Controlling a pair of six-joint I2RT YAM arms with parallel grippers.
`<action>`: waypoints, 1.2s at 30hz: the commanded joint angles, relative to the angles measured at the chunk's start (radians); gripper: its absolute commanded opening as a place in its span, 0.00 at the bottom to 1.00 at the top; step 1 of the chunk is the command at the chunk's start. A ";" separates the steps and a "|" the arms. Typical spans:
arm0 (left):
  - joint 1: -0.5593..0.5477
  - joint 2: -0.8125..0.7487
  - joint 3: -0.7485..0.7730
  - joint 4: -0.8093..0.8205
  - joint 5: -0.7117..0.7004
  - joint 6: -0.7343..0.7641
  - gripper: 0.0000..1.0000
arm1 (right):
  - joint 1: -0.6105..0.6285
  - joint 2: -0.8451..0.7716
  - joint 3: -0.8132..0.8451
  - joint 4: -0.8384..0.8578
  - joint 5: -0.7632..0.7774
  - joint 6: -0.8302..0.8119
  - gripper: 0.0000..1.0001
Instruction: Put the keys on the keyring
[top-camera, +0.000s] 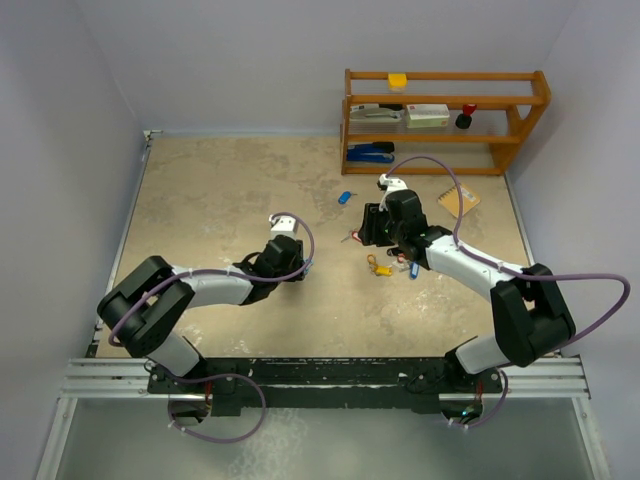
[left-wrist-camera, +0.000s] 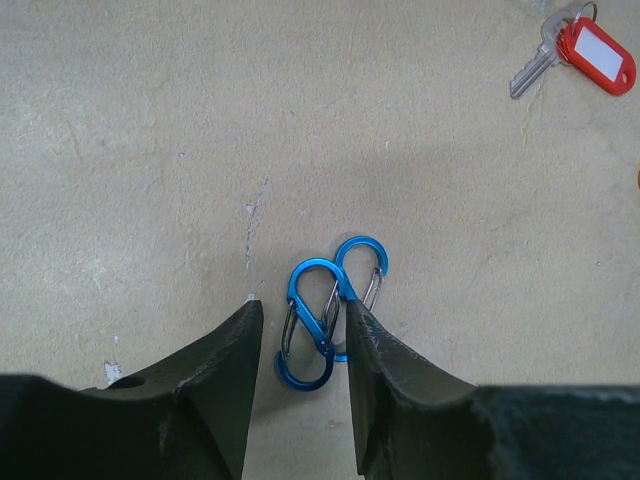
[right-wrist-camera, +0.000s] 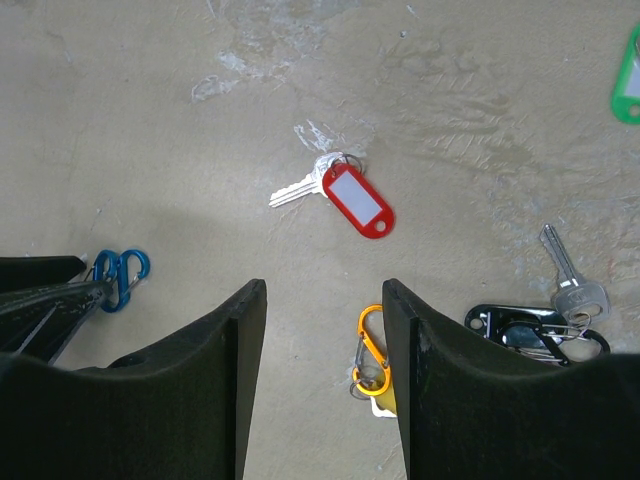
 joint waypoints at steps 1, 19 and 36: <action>-0.004 0.025 0.006 -0.020 -0.012 0.008 0.36 | -0.001 -0.041 -0.009 0.034 -0.004 0.006 0.53; -0.010 0.025 0.004 -0.034 -0.028 0.015 0.00 | -0.001 -0.044 -0.016 0.037 -0.002 0.005 0.54; -0.011 -0.254 0.029 -0.188 -0.127 0.044 0.00 | -0.001 -0.048 -0.017 0.041 -0.005 0.003 0.54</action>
